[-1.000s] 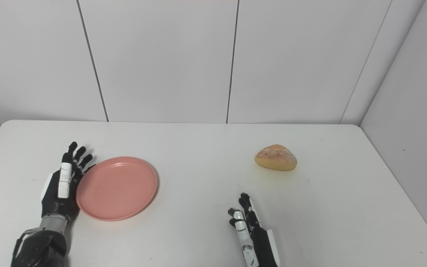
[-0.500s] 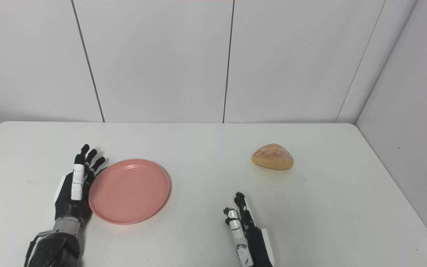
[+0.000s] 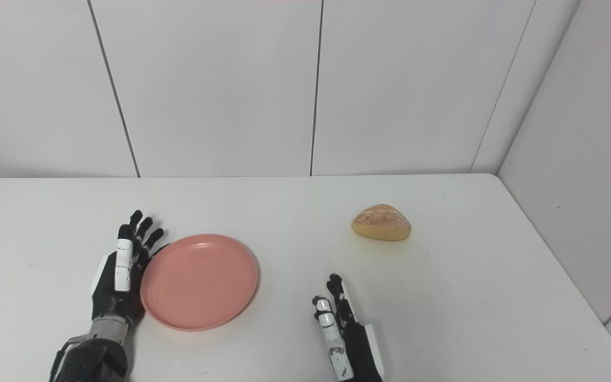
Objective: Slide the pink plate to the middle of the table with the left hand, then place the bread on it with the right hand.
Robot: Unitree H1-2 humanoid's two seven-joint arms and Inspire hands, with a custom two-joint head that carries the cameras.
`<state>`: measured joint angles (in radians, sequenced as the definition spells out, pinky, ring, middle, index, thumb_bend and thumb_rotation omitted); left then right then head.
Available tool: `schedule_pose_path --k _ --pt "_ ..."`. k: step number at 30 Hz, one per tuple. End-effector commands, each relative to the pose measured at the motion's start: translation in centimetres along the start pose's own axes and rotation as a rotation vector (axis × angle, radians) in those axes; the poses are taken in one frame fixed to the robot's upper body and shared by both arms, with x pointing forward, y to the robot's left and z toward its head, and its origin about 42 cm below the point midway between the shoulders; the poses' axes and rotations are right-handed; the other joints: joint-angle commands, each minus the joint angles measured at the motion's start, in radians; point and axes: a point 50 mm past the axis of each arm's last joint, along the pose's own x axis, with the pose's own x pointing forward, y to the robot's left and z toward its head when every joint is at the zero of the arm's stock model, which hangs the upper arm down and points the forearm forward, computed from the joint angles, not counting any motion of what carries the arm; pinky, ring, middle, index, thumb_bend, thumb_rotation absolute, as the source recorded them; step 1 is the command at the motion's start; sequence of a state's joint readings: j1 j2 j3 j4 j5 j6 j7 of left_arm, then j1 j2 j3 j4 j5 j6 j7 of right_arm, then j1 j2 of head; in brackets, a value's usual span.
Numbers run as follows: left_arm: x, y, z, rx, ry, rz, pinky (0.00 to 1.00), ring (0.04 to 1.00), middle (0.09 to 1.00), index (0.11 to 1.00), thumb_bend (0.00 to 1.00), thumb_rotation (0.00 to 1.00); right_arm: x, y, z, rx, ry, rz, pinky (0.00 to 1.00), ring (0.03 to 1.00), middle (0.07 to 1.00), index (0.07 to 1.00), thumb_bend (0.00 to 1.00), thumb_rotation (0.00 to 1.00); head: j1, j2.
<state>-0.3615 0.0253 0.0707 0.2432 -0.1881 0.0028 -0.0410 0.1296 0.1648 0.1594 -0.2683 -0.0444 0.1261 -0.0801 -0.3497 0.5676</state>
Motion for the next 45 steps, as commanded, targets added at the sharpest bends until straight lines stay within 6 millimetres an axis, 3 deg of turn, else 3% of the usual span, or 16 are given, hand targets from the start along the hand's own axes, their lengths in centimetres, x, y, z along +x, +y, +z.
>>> schedule_pose_path --k 1,10,13,17,23,35,40,45 --pt "0.4 -1.0 1.4 0.013 -0.047 -0.035 0.84 0.940 0.988 1.000 0.99 0.92 -0.1 1.0 0.0 0.023 0.026 0.016 0.87 0.881 0.971 0.969 0.72 0.91 0.000 0.001" --pt "-0.5 -1.6 1.1 0.005 -0.020 -0.046 0.89 0.944 0.997 1.000 1.00 0.92 -0.2 1.1 0.0 0.018 0.025 0.013 0.87 0.878 0.972 0.969 0.72 0.91 -0.013 -0.003" --pt "-0.8 -1.4 0.8 0.001 -0.008 -0.040 0.87 0.942 0.997 1.000 1.00 0.91 -0.3 1.0 0.0 0.014 0.019 0.005 0.86 0.876 0.966 0.965 0.71 0.90 -0.020 -0.004" --pt "-1.0 -1.1 0.4 0.002 0.002 -0.036 0.85 0.944 0.997 1.000 0.99 0.90 -0.4 0.7 0.1 -0.032 -0.016 -0.019 0.83 0.863 0.900 0.944 0.70 0.87 -0.027 -0.009" --pt "-1.1 -0.8 0.2 -0.007 0.009 -0.034 0.86 0.958 0.998 1.000 0.96 0.91 -0.2 0.3 0.9 -0.327 -0.191 -0.054 0.76 0.794 0.821 0.881 0.74 0.79 -0.036 -0.024" --pt "-0.8 -0.5 -0.5 -0.015 0.019 -0.028 0.84 0.946 0.999 1.000 1.00 0.89 1.7 -1.4 5.5 -0.500 -0.227 -0.081 0.72 0.803 0.827 0.878 0.85 0.74 -0.045 -0.047" --pt "-0.8 -0.6 -0.8 -0.017 0.019 -0.036 0.85 0.946 0.994 1.000 0.98 0.90 3.1 -3.0 8.9 -0.778 -0.304 -0.036 0.67 0.781 0.834 0.869 0.89 0.68 -0.051 -0.057" --pt "-0.8 -0.8 -1.2 -0.003 0.019 -0.056 0.82 0.943 0.993 1.000 0.98 0.90 4.2 -4.2 11.5 -0.932 -0.374 -0.031 0.64 0.772 0.843 0.867 0.96 0.64 -0.052 -0.062"
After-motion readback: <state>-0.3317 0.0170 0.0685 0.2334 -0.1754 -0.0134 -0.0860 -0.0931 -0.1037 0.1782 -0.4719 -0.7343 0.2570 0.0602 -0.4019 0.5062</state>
